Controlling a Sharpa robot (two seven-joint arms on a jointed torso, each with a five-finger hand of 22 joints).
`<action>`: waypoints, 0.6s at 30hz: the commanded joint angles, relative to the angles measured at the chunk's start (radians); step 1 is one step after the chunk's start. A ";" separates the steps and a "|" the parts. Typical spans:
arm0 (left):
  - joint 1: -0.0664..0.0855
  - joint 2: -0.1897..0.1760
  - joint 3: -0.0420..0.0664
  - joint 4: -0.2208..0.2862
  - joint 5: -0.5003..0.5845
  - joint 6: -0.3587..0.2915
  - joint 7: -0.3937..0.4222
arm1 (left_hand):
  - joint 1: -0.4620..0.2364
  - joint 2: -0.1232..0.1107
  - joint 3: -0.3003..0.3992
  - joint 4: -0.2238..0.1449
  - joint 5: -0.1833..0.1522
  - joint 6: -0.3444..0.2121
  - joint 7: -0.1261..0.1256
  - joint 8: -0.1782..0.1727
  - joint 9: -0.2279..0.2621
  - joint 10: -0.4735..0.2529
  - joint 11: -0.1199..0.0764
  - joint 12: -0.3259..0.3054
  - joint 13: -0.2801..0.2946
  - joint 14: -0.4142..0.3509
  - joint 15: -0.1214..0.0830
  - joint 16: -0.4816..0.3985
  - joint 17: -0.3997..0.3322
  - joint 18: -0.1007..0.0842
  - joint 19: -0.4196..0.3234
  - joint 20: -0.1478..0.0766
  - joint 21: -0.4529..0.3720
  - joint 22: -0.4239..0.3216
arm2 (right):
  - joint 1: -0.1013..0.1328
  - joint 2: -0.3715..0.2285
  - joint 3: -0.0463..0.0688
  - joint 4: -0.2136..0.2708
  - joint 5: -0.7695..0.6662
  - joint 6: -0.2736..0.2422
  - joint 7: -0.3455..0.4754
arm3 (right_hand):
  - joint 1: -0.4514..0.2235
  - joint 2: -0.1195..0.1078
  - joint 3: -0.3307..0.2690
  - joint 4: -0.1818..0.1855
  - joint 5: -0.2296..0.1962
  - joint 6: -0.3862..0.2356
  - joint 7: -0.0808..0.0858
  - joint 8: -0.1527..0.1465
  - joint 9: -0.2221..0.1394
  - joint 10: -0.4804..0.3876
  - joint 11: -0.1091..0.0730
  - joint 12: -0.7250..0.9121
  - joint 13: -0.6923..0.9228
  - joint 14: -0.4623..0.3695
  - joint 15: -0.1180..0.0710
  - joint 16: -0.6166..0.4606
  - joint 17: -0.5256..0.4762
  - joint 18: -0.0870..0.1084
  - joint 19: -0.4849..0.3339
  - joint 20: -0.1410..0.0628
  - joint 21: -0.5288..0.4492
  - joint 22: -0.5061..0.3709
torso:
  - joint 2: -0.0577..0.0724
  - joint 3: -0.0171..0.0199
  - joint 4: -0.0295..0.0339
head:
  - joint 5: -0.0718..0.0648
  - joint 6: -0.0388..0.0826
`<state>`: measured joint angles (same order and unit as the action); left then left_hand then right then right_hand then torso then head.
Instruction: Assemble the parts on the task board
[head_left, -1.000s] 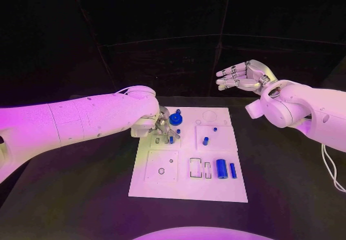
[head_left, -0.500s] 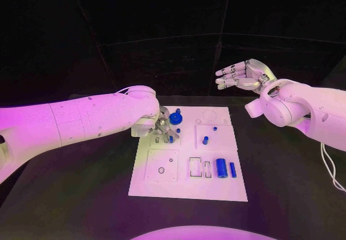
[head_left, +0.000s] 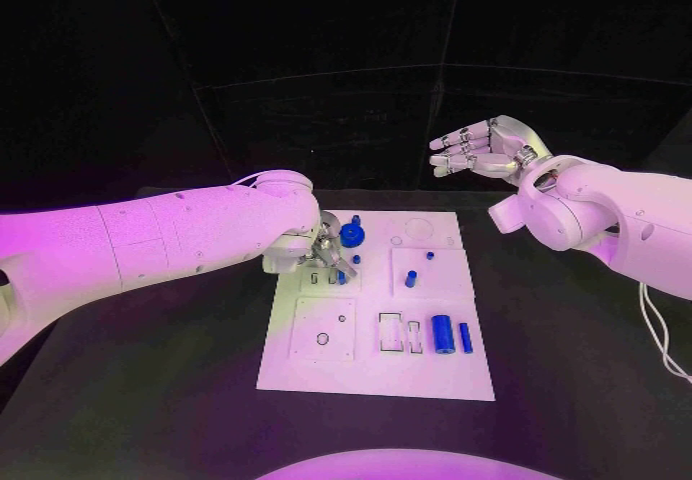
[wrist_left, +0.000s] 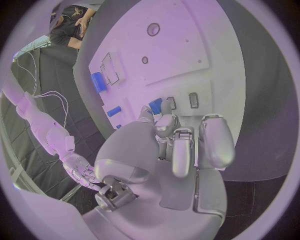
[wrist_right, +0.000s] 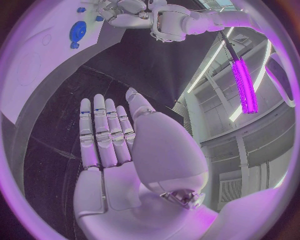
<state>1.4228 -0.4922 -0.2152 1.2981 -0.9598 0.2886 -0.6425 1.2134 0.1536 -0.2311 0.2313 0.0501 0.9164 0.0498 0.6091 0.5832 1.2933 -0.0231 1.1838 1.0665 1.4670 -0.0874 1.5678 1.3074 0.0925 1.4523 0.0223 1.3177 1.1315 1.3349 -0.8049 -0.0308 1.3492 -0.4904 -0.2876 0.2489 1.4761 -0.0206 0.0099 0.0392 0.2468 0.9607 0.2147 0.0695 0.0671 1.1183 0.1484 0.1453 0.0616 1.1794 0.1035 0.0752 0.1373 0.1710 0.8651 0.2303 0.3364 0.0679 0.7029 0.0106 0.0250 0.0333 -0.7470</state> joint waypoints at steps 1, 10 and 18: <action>0.001 -0.002 0.000 0.004 0.008 -0.014 0.012 | 0.020 0.008 0.011 -0.011 0.000 -0.009 -0.001 0.007 0.002 -0.006 0.001 -0.004 -0.002 0.104 0.002 0.003 0.263 -0.011 -0.006 -0.001 0.001 0.001 | 0.003 0.002 0.001 -0.002 0.004 0.011 0.006 | -0.012 -0.002 0.007 -0.002 0.002 -0.002 0.003 -0.002 -0.001 -0.002 0.003 -0.004 -0.001 0.002 0.006 -0.004 -0.001 0.013 0.007 0.001 -0.004 -0.001 | 0.000 -0.0002 0.0000 | 0.000 -0.002; 0.001 -0.008 0.000 0.010 0.037 -0.037 0.024 | 0.130 0.037 0.105 -0.094 0.001 -0.024 -0.009 -0.004 0.004 -0.017 -0.007 -0.019 -0.018 0.104 -0.004 0.003 0.263 -0.010 -0.008 -0.005 -0.001 0.001 | 0.003 0.007 0.001 -0.008 0.004 0.015 0.005 | -0.013 -0.001 0.007 -0.002 0.003 -0.002 0.003 -0.002 -0.001 -0.002 0.003 -0.004 -0.001 0.002 0.006 -0.004 -0.002 0.013 0.007 0.002 -0.005 -0.002 | 0.000 0.0001 0.0003 | 0.000 -0.005; 0.001 -0.028 0.000 0.028 0.051 -0.062 0.033 | 0.214 0.027 0.222 -0.173 0.004 -0.040 -0.012 -0.028 -0.006 -0.042 -0.011 -0.057 -0.052 0.104 -0.009 0.003 0.263 -0.009 -0.010 -0.011 -0.005 -0.002 | 0.003 0.010 0.001 -0.014 0.004 0.019 0.004 | -0.014 -0.001 0.008 -0.002 0.005 -0.003 0.003 -0.002 0.000 -0.002 0.003 -0.004 -0.001 0.002 0.006 -0.005 -0.003 0.013 0.007 0.002 -0.007 -0.002 | 0.000 -0.0001 0.0011 | -0.001 -0.008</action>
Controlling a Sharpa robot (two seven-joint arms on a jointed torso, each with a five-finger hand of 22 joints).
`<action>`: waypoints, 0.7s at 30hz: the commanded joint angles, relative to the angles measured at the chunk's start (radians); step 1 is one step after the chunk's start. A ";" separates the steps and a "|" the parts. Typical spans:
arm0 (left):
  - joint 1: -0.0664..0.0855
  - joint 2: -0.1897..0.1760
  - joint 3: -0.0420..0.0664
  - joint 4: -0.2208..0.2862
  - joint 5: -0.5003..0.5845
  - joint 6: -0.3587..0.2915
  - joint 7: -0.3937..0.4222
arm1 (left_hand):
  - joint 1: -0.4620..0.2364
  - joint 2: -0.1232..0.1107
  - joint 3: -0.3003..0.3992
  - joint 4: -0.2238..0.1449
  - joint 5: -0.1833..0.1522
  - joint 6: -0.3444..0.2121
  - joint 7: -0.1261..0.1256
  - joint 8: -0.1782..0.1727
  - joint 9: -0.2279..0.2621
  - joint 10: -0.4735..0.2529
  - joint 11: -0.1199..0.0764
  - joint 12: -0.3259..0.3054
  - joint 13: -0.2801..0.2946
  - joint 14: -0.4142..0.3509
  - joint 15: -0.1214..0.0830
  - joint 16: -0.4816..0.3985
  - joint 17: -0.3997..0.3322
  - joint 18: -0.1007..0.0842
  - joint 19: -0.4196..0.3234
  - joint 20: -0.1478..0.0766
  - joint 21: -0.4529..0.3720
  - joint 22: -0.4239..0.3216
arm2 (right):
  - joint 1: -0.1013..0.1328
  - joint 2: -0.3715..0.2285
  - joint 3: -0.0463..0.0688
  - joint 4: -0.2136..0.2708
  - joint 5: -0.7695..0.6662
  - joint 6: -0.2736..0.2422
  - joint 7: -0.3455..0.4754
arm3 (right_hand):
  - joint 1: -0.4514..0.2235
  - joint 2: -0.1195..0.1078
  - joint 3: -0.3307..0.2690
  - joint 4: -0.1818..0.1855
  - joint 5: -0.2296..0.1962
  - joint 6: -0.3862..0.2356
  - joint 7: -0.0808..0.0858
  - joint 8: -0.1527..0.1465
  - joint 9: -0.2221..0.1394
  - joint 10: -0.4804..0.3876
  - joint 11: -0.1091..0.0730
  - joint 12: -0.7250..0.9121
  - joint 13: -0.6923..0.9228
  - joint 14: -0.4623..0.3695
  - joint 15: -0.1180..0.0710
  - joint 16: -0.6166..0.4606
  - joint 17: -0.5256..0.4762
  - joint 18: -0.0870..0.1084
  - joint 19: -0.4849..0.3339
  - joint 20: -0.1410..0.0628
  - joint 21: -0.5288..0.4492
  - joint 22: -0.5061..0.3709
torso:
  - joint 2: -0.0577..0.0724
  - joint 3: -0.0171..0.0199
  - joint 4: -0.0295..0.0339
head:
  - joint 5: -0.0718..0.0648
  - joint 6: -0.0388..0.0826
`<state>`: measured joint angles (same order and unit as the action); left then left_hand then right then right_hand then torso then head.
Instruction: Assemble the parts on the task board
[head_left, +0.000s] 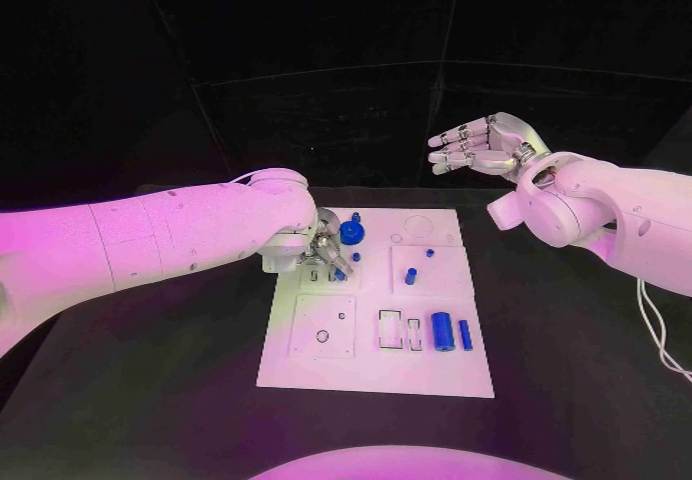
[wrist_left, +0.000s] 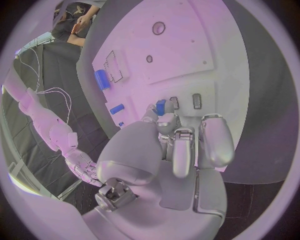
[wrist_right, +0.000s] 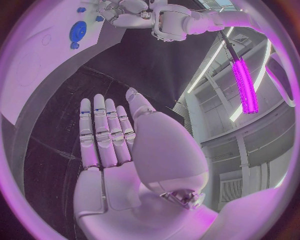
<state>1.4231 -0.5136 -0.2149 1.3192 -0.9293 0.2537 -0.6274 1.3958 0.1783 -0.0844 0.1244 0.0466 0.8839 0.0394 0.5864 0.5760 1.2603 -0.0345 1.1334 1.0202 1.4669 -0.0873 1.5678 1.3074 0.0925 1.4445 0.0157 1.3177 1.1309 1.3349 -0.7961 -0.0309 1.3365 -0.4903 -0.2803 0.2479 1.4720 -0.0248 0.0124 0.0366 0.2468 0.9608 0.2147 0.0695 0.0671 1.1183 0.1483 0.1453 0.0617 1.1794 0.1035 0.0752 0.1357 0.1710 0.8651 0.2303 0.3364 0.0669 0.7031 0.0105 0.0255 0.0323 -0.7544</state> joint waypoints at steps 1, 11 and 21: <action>0.000 -0.014 0.000 0.014 0.028 -0.034 0.019 | 0.035 -0.006 0.115 -0.079 0.008 -0.009 0.002 -0.010 0.000 -0.011 0.002 -0.015 -0.014 0.104 -0.008 0.003 0.263 -0.009 -0.003 -0.004 -0.006 -0.002 | 0.003 0.002 0.001 -0.003 0.004 0.012 0.004 | -0.010 0.003 0.005 0.000 0.005 -0.003 0.003 -0.002 0.000 -0.002 0.003 -0.004 -0.001 0.002 0.006 -0.005 -0.001 0.013 0.007 0.002 -0.007 -0.001 | 0.000 0.0002 0.0008 | 0.000 0.000; 0.000 -0.062 0.000 0.059 0.050 -0.100 0.029 | -0.195 -0.206 0.675 -0.135 0.007 -0.005 0.014 0.017 0.039 0.011 0.006 -0.020 -0.033 0.104 0.002 0.003 0.263 -0.008 -0.002 0.006 -0.011 0.003 | 0.003 0.005 0.001 -0.015 0.004 0.017 0.003 | -0.013 0.003 0.006 0.000 0.006 -0.004 0.003 -0.002 -0.001 -0.003 0.004 -0.005 -0.001 0.002 0.006 -0.006 -0.003 0.013 0.007 0.003 -0.010 -0.001 | 0.000 0.0000 0.0019 | 0.004 -0.001; -0.012 -0.109 -0.001 0.101 0.049 -0.192 0.026 | -0.248 -0.235 0.779 -0.156 0.006 -0.011 0.010 0.040 0.064 0.018 0.009 -0.012 -0.032 0.104 0.000 0.003 0.263 -0.009 0.000 0.005 -0.012 0.006 | 0.003 0.004 0.001 -0.023 0.004 0.021 0.002 | -0.020 0.002 0.005 0.001 0.007 -0.007 0.005 -0.002 -0.001 -0.004 0.005 -0.005 -0.001 0.001 0.008 -0.008 -0.006 0.013 0.008 0.004 -0.016 -0.002 | -0.001 0.0005 0.0039 | 0.010 -0.005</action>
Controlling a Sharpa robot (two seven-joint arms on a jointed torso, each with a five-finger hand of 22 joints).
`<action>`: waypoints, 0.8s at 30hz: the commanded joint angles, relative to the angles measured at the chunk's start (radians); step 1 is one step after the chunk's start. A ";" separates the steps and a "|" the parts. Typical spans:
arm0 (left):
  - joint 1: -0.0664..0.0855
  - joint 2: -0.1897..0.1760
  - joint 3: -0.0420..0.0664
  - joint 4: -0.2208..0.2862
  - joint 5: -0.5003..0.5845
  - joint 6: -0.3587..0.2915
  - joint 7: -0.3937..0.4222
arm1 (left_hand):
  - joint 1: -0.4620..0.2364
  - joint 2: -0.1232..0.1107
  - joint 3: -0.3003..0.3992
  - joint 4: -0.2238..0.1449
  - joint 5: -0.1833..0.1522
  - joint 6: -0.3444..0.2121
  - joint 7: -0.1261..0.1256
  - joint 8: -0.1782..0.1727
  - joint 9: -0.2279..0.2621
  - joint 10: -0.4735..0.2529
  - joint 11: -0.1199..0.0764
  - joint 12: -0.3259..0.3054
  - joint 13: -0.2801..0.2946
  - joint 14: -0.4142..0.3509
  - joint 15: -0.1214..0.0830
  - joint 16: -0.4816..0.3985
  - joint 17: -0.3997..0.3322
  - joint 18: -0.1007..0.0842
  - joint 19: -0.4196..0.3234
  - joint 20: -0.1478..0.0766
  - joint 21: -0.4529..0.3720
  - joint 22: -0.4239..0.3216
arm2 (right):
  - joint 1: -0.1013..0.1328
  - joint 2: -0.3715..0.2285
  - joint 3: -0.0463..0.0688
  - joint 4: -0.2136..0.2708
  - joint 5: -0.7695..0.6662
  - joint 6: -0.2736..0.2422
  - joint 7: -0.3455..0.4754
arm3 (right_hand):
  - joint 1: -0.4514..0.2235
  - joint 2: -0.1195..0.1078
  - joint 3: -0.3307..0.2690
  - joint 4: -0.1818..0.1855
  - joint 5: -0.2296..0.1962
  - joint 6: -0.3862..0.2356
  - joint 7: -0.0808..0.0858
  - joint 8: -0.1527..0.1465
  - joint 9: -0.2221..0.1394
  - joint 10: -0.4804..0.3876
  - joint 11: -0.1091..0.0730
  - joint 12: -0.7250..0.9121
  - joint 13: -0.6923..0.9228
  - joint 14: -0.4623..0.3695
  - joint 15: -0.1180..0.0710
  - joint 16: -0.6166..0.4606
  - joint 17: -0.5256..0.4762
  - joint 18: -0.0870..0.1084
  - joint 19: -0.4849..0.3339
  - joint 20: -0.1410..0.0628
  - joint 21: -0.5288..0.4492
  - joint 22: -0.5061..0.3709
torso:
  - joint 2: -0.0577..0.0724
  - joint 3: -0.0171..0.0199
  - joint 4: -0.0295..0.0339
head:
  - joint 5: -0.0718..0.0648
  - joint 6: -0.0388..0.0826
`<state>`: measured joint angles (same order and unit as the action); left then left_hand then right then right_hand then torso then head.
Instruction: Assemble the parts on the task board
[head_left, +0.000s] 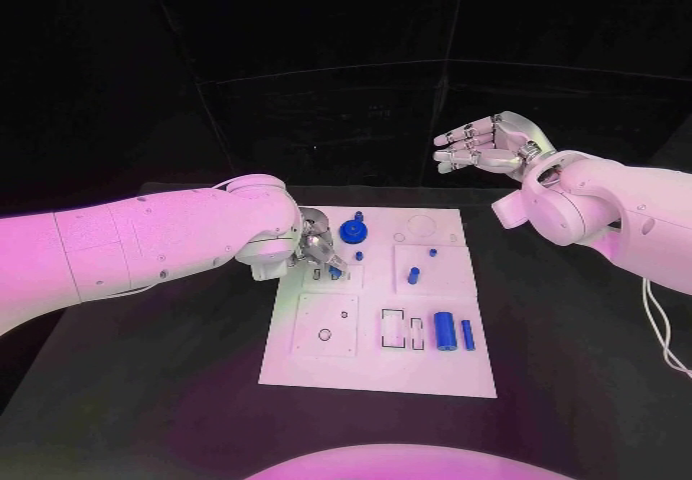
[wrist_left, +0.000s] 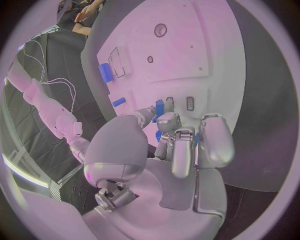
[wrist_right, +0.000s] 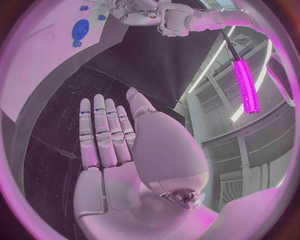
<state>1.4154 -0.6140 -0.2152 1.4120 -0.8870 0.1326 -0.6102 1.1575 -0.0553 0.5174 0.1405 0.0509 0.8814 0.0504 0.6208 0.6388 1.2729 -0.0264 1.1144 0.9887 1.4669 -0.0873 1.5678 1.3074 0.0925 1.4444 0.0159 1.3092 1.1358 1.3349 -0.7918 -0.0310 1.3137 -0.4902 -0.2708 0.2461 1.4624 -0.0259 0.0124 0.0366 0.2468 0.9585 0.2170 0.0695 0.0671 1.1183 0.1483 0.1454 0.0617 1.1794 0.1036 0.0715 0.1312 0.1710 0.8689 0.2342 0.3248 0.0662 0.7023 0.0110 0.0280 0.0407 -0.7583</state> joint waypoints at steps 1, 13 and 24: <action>-0.007 -0.012 0.000 0.011 0.004 -0.078 0.008 | -0.010 -0.001 0.177 -0.172 0.001 -0.008 -0.001 0.006 0.001 0.005 0.001 0.007 0.000 0.104 0.000 0.003 0.263 -0.008 0.000 0.005 -0.004 0.001 | 0.003 -0.001 0.001 -0.001 0.004 0.012 0.004 | -0.011 0.003 0.005 0.001 0.007 -0.005 0.002 -0.002 -0.001 -0.004 0.005 -0.006 -0.001 0.001 0.008 -0.004 -0.001 0.013 0.004 0.000 -0.004 -0.001 | 0.000 -0.0004 0.0010 | 0.003 -0.001; -0.037 -0.022 -0.001 0.009 -0.044 -0.147 0.004 | -0.018 -0.005 0.193 -0.177 0.001 -0.010 -0.002 0.010 0.006 0.006 0.001 0.007 -0.001 0.104 0.000 0.003 0.263 -0.008 0.001 0.004 -0.005 0.001 | 0.003 -0.002 0.001 -0.005 0.003 0.014 0.003 | -0.014 0.003 0.005 0.001 0.007 -0.006 0.003 -0.002 -0.001 -0.005 0.005 -0.006 -0.001 0.000 0.008 -0.005 -0.002 0.013 0.004 0.000 -0.007 -0.001 | 0.000 -0.0004 0.0037 | 0.004 -0.005; -0.051 -0.018 -0.001 0.009 -0.057 -0.169 0.004 | -0.021 -0.006 0.198 -0.178 0.001 -0.010 -0.002 0.012 0.008 0.007 0.001 0.008 -0.001 0.104 -0.001 0.003 0.263 -0.009 0.001 0.004 -0.004 0.002 | 0.003 -0.003 0.001 -0.005 0.003 0.015 0.003 | -0.014 0.003 0.005 0.001 0.007 -0.006 0.003 -0.002 -0.001 -0.005 0.005 -0.006 -0.001 0.000 0.008 -0.005 -0.002 0.013 0.004 0.000 -0.007 -0.001 | 0.001 0.0000 0.0040 | 0.004 -0.006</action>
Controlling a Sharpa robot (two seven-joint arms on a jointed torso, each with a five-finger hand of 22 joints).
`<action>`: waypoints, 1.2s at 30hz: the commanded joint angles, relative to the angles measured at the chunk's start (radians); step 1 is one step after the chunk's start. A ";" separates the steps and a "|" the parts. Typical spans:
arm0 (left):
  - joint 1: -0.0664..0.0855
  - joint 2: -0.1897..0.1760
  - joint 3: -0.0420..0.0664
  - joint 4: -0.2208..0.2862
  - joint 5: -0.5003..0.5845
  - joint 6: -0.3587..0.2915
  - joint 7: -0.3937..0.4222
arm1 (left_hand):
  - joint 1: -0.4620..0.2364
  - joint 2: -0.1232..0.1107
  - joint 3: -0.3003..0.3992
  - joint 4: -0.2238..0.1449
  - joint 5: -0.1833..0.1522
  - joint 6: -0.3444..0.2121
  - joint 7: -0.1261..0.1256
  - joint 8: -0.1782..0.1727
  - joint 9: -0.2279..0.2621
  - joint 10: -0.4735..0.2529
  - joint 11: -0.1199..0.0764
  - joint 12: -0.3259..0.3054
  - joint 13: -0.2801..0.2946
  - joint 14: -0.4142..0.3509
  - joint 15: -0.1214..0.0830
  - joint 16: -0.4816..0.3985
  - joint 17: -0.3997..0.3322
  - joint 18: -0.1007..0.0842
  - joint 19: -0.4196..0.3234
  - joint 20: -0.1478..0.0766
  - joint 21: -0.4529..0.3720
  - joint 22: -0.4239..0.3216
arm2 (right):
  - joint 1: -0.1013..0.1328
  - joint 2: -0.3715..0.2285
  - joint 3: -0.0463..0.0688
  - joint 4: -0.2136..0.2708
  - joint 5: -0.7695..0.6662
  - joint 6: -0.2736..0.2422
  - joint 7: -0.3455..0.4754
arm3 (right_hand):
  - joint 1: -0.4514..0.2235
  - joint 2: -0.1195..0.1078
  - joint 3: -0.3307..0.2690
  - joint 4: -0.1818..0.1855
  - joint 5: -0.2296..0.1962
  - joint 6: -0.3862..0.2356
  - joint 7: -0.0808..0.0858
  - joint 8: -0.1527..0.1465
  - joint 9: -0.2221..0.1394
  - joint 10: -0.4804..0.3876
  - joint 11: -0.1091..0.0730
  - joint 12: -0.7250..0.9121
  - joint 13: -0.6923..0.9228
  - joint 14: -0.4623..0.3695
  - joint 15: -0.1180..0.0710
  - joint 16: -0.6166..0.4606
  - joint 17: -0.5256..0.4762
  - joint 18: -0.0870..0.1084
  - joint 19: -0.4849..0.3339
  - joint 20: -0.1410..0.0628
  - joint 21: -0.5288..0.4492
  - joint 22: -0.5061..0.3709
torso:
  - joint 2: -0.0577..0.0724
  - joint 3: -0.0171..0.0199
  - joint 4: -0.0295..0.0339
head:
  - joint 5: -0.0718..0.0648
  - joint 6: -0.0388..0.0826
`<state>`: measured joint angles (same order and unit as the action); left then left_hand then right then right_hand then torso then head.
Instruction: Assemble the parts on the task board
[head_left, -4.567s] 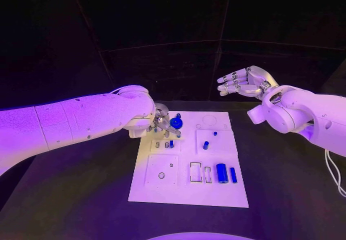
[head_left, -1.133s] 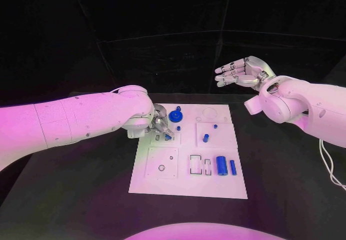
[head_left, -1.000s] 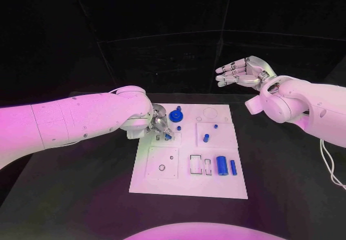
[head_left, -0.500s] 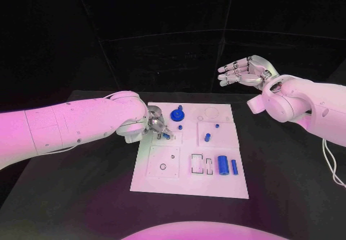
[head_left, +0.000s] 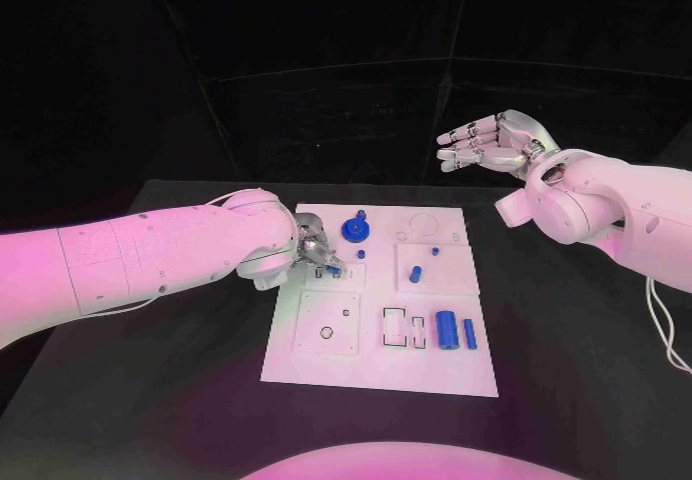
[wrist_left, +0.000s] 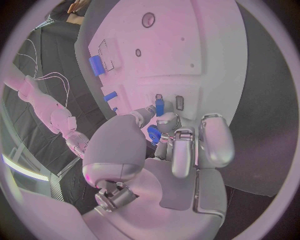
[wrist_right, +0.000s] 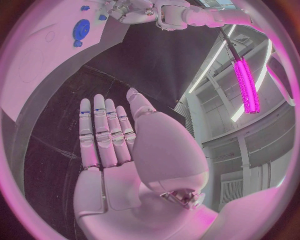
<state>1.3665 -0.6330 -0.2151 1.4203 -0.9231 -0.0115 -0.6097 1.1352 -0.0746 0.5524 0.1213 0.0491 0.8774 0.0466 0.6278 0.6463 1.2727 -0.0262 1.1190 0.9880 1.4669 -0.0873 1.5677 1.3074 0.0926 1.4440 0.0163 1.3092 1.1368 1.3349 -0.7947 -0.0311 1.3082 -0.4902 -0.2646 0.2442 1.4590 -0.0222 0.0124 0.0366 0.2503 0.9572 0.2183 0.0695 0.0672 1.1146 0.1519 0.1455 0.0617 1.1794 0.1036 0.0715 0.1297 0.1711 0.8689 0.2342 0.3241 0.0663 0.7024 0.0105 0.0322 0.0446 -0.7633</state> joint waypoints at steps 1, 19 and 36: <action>-0.002 0.001 -0.001 0.001 -0.021 -0.024 0.004 | 0.001 0.013 0.163 -0.159 0.003 -0.006 0.002 0.005 0.001 0.007 0.000 0.003 0.000 0.104 -0.001 0.003 0.263 -0.009 0.002 0.004 -0.004 0.001 | 0.003 0.000 0.001 0.000 0.003 0.009 0.005 | -0.010 -0.001 0.005 0.001 0.004 -0.005 0.002 -0.002 -0.001 -0.002 0.002 -0.006 -0.001 0.000 0.009 -0.005 -0.001 0.013 0.004 0.000 -0.006 -0.002 | 0.001 0.0004 -0.0002 | 0.000 -0.001; -0.003 0.001 -0.001 0.012 -0.027 0.016 -0.010 | -0.006 0.009 0.173 -0.162 0.004 -0.005 0.001 0.010 0.005 0.009 -0.001 0.004 -0.001 0.104 -0.001 0.003 0.263 -0.009 0.002 0.003 -0.004 0.002 | 0.003 0.003 0.001 -0.002 0.003 0.012 0.004 | -0.014 0.001 0.006 0.001 0.004 -0.006 0.002 -0.002 -0.001 -0.003 0.002 -0.006 -0.001 0.000 0.009 -0.005 -0.003 0.013 0.004 0.001 -0.010 -0.002 | 0.000 0.0008 0.0005 | -0.002 -0.007; -0.003 0.004 -0.001 0.009 -0.042 0.059 -0.025 | -0.009 0.005 0.179 -0.166 0.005 -0.005 0.000 0.012 0.007 0.008 -0.001 0.003 -0.003 0.104 -0.001 0.003 0.263 -0.009 0.003 0.003 -0.003 0.003 | 0.002 0.007 0.001 -0.005 0.003 0.015 0.005 | -0.014 0.001 0.006 0.001 0.004 -0.006 0.002 -0.002 -0.001 -0.003 0.002 -0.006 -0.001 0.000 0.009 -0.005 -0.003 0.013 0.004 0.001 -0.010 -0.002 | 0.001 0.0008 -0.0002 | 0.000 -0.010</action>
<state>1.3655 -0.6294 -0.2135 1.4305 -0.9523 0.0125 -0.6151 1.1299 -0.0703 0.5564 0.1226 0.0503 0.8774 0.0471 0.6355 0.6519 1.2764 -0.0298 1.1190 0.9863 1.4669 -0.0873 1.5677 1.3074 0.0925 1.4439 0.0165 1.3092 1.1388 1.3348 -0.7885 -0.0311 1.3029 -0.4903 -0.2582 0.2431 1.4549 -0.0180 0.0124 0.0366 0.2503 0.9572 0.2182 0.0695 0.0671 1.1147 0.1519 0.1455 0.0617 1.1794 0.1035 0.0715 0.1279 0.1711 0.8689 0.2342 0.3200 0.0657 0.7029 0.0111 0.0319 0.0450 -0.7730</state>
